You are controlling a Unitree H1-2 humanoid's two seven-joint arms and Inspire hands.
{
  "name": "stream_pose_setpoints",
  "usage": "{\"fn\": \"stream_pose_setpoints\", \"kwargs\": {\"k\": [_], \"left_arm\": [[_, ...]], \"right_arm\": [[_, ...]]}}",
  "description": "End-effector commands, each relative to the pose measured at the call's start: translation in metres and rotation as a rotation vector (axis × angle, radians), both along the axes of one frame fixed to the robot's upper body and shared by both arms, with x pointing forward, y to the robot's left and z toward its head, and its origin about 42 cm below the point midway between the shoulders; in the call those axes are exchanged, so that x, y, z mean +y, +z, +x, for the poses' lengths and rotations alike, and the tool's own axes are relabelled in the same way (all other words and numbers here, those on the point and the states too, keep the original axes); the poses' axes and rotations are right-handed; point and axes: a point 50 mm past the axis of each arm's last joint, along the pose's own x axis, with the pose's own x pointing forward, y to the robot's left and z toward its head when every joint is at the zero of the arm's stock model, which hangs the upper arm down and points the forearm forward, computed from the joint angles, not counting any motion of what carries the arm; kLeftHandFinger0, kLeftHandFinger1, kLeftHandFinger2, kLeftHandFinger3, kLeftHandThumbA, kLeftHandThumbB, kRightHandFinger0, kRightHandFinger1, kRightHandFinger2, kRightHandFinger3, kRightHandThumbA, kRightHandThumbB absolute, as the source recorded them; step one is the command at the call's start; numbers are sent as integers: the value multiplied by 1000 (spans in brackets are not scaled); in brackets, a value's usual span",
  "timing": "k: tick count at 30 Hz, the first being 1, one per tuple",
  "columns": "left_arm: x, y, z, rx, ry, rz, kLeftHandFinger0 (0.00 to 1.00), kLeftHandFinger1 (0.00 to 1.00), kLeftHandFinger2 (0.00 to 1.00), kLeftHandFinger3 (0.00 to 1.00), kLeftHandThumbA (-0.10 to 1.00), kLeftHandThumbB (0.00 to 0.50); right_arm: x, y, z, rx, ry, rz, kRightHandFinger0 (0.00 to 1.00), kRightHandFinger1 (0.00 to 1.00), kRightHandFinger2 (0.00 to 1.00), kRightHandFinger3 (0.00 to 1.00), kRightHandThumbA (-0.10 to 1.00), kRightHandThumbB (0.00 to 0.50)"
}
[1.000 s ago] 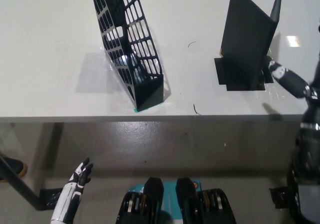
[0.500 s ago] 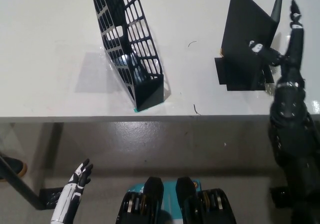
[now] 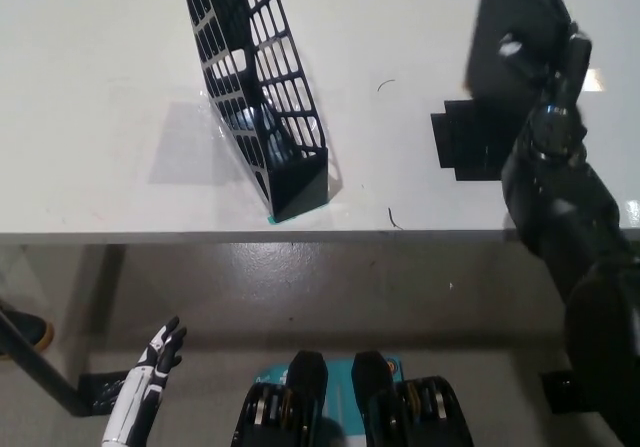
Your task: A notebook is kept standing on the table on the right hand side and a black shelf is kept on the left hand side and the robot uses its right hand to grab the notebook and places it in the shelf
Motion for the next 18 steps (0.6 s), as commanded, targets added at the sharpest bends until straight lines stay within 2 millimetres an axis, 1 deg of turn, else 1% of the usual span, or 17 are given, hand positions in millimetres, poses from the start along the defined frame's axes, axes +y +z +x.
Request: {"fn": "stream_pose_setpoints", "kwargs": {"k": [1, 2, 4, 5, 6, 9, 11, 13, 14, 16, 17, 18], "left_arm": [[3, 10, 3, -66, 2, 5, 1000, 1000, 1000, 1000, 1000, 202], [3, 10, 3, -67, 1, 7, 1000, 1000, 1000, 1000, 1000, 203], [3, 9, 1, -63, 0, 4, 1000, 1000, 1000, 1000, 1000, 206], [3, 10, 2, -65, 0, 3, 1000, 1000, 1000, 1000, 1000, 200], [4, 10, 2, -64, 1, 7, 1000, 1000, 1000, 1000, 1000, 201], [4, 11, 3, -62, 3, 11, 1000, 1000, 1000, 1000, 1000, 206], [4, 10, 3, -64, -1, 5, 1000, 1000, 1000, 1000, 1000, 192], [6, 10, 2, -64, -5, 9, 1000, 1000, 1000, 1000, 1000, 189], [6, 10, 3, -65, -4, 1, 1000, 1000, 1000, 1000, 1000, 204], [6, 10, 3, -61, -4, -3, 1000, 1000, 1000, 1000, 1000, 204], [6, 11, 3, -61, -3, 2, 1000, 1000, 1000, 1000, 1000, 203], [6, 11, 3, -62, -3, 4, 1000, 1000, 1000, 1000, 1000, 202]], "right_arm": [[13, 52, 9, -193, -50, 67, 0, 0, 443, 538, -100, 92], [15, 54, 8, -211, -47, 65, 0, 0, 409, 494, -100, 96], [16, 53, 8, -216, -53, 54, 0, 0, 398, 493, -100, 92], [16, 56, 7, -252, -44, 64, 0, 6, 408, 495, -100, 86], [16, 59, 7, -261, -50, 49, 0, 13, 416, 501, -100, 89], [15, 65, 7, -285, -57, 26, 0, 0, 393, 474, -100, 105], [14, 71, 7, -307, -57, 8, 0, 0, 382, 479, -100, 109], [16, 74, 5, -328, -64, -12, 0, 0, 376, 487, -100, 112], [19, 84, 2, -381, -68, -56, 0, 0, 354, 502, -100, 116], [24, 100, -3, -470, -59, -113, 0, 0, 352, 516, -100, 105], [29, 112, -9, -537, -52, -139, 0, 0, 361, 544, -100, 100], [32, 121, -14, -587, -52, -163, 0, 0, 364, 549, -100, 99]]}}
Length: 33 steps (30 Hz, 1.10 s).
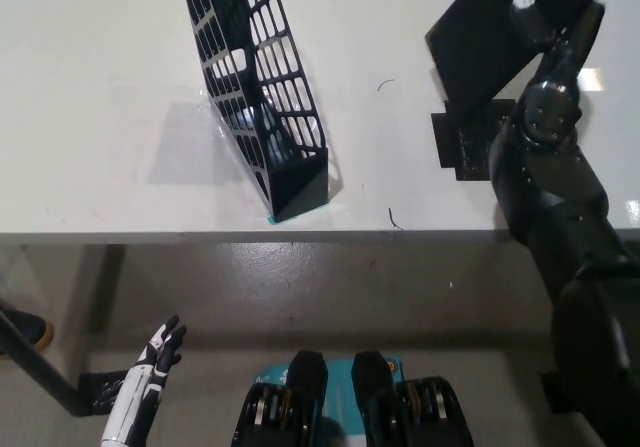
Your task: A notebook is kept standing on the table on the right hand side and a black shelf is kept on the left hand side and the robot uses its right hand to grab the notebook and places it in the shelf
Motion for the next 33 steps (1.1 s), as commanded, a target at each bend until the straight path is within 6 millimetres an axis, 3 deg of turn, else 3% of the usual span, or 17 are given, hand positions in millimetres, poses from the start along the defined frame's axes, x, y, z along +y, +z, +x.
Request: {"fn": "stream_pose_setpoints", "kwargs": {"k": [1, 2, 4, 6, 9, 14, 24, 33], "left_arm": [[5, 12, 4, -57, -2, 4, 1000, 1000, 1000, 1000, 1000, 199], [5, 12, 4, -58, -2, 4, 1000, 1000, 1000, 1000, 1000, 201], [5, 10, 4, -54, -6, 7, 1000, 1000, 1000, 1000, 1000, 204], [5, 11, 4, -52, -4, 10, 1000, 1000, 1000, 1000, 1000, 204], [5, 10, 3, -53, 0, 17, 1000, 1000, 1000, 1000, 1000, 212], [5, 10, 4, -48, -9, 18, 1000, 1000, 1000, 1000, 1000, 213], [4, 7, 0, -43, -10, 10, 1000, 1000, 1000, 1000, 1000, 192], [4, 8, 1, -47, -23, 34, 1000, 1000, 1000, 1000, 1000, 178]], "right_arm": [[24, 97, -12, -400, -11, -130, 0, 3, 377, 561, -100, 103], [27, 107, -18, -437, -7, -141, 0, 9, 406, 606, -100, 96], [39, 140, -41, -553, -16, -203, 0, 18, 424, 614, -100, 89], [47, 159, -57, -642, 9, -194, 0, 26, 441, 620, -100, 85], [63, 190, -88, -748, 14, -244, 0, 143, 622, 759, -100, 72], [90, 223, -120, -866, 11, -337, 0, 175, 647, 744, -100, 71], [155, 241, -132, -899, 89, -388, 0, 75, 571, 732, -100, 96], [181, 240, -129, -901, 137, -378, 0, 48, 592, 748, -100, 105]]}}
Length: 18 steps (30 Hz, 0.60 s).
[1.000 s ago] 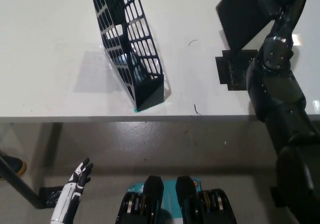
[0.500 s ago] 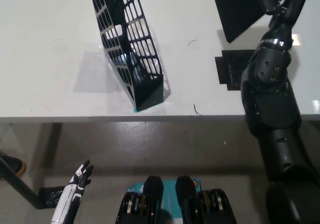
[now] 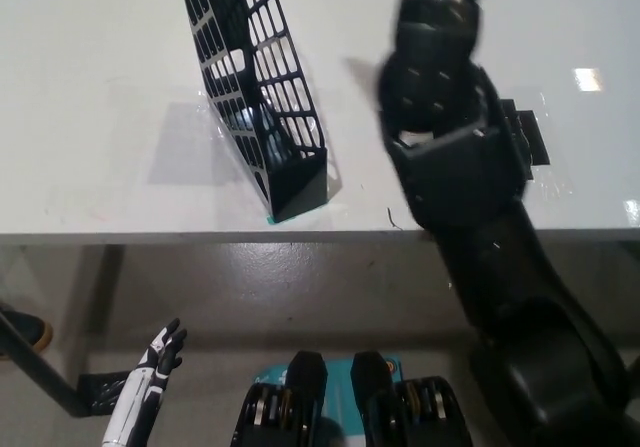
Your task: A notebook is kept standing on the table on the right hand side and a black shelf is kept on the left hand side and the robot uses its right hand to grab the notebook and places it in the shelf
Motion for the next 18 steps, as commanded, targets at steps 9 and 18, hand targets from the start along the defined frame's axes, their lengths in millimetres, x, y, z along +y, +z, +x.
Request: {"fn": "stream_pose_setpoints", "kwargs": {"k": [9, 18], "left_arm": [[4, 9, -1, -53, -23, 24, 1000, 1000, 1000, 1000, 1000, 172], [4, 9, -3, -45, -22, 25, 1000, 1000, 1000, 1000, 1000, 170]], "right_arm": [[18, 39, -20, -164, -20, -7, 0, 36, 583, 743, -100, 89], [23, 15, -8, -88, -27, -13, 0, 49, 604, 753, -100, 96]]}}
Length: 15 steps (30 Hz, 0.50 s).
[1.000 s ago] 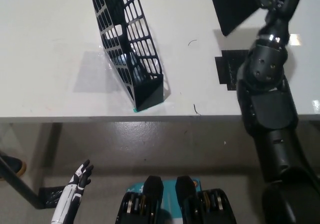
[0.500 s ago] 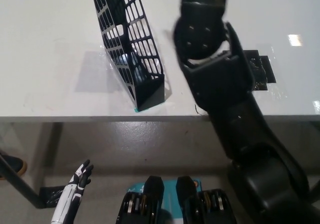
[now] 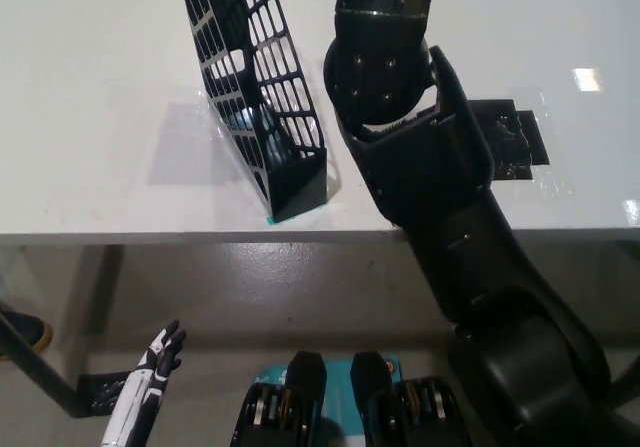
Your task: A notebook is kept standing on the table on the right hand side and a black shelf is kept on the left hand side and the robot uses its right hand to grab the notebook and places it in the shelf
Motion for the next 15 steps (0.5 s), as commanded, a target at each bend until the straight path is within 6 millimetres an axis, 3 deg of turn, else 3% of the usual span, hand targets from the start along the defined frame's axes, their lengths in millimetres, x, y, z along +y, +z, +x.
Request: {"fn": "stream_pose_setpoints", "kwargs": {"k": [1, 5, 9, 15], "left_arm": [[3, 10, 0, -49, -21, 23, 1000, 1000, 1000, 1000, 1000, 169], [3, 9, 3, -45, -32, 18, 1000, 1000, 1000, 1000, 1000, 198], [3, 8, 1, -45, -40, 16, 1000, 1000, 1000, 1000, 1000, 180], [3, 10, 3, -32, -50, 31, 1000, 1000, 1000, 1000, 1000, 195]], "right_arm": [[9, 20, -7, -89, 16, 27, 0, 48, 606, 755, -100, 96], [15, 7, -1, -30, 22, 45, 0, 32, 595, 750, -100, 96], [22, -6, 3, 3, 14, 57, 0, 5, 570, 716, -100, 82], [29, -3, -1, 10, 27, 67, 0, 1, 564, 676, -100, 81]]}}
